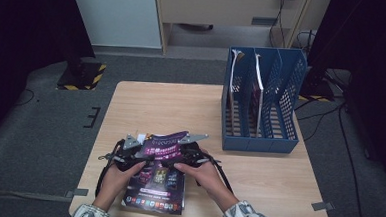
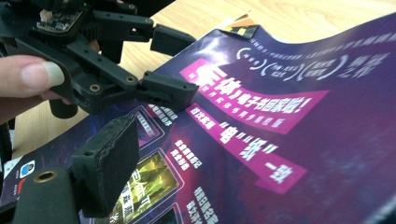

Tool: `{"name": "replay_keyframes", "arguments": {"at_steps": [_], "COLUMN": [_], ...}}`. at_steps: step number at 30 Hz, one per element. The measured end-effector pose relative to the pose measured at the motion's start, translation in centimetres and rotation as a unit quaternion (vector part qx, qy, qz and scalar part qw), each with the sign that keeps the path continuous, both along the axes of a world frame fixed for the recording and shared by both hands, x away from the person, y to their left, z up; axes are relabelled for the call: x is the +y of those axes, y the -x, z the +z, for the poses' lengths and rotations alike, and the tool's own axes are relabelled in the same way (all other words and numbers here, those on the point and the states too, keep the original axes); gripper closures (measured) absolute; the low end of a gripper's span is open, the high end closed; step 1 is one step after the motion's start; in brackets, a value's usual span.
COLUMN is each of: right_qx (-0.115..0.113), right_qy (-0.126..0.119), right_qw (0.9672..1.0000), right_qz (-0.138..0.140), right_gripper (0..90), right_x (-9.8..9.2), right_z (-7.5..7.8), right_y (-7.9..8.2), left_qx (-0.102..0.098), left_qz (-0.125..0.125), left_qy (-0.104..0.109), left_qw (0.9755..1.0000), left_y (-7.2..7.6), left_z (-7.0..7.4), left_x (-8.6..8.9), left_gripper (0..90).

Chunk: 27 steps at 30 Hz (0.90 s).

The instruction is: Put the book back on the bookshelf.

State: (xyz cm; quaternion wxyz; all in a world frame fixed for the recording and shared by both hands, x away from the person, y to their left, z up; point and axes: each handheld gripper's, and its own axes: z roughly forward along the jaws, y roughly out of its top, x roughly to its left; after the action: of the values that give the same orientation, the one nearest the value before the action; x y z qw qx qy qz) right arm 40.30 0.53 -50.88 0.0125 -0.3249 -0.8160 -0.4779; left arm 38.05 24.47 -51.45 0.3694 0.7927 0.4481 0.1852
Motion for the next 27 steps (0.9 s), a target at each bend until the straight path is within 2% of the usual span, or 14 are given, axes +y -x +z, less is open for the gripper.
{"name": "replay_keyframes", "arguments": {"at_steps": [5, 9, 16, 17, 18, 23, 27], "right_qx": [0.005, 0.006, 0.026, 0.026, 0.027, 0.016, 0.001], "right_qy": [0.001, 0.001, -0.007, -0.007, -0.011, -0.025, -0.042], "right_qw": [1.0000, 1.0000, 0.9992, 0.9992, 0.9991, 0.9984, 0.9969], "right_qz": [0.003, -0.005, -0.030, -0.030, -0.033, -0.048, -0.067], "right_gripper": [14.8, 19.3, 37.2, 37.2, 42.1, 57.3, 68.9], "right_x": [0.5, 0.3, 0.0, 0.0, -0.1, -0.7, -1.5], "right_z": [-0.3, -0.5, -0.6, -0.6, -0.4, 0.3, 1.0], "right_y": [0.2, 0.2, 0.0, 0.0, 0.0, -0.2, -0.4], "left_qx": [-0.001, -0.001, -0.001, -0.001, -0.002, -0.006, -0.012], "left_qz": [0.000, 0.000, -0.005, -0.005, -0.006, -0.008, -0.009], "left_qy": [0.001, -0.001, -0.008, -0.009, -0.011, 0.000, 0.019], "left_qw": [1.0000, 1.0000, 1.0000, 0.9999, 0.9999, 1.0000, 0.9997], "left_y": [0.0, 0.0, 0.1, 0.1, 0.1, 0.1, 0.1], "left_z": [0.0, 0.0, 0.1, 0.2, 0.2, 0.4, 0.6], "left_x": [0.0, -0.1, -0.2, -0.2, -0.3, -0.2, -0.3], "left_gripper": [31.5, 31.4, 30.3, 30.3, 29.5, 29.0, 27.6]}}
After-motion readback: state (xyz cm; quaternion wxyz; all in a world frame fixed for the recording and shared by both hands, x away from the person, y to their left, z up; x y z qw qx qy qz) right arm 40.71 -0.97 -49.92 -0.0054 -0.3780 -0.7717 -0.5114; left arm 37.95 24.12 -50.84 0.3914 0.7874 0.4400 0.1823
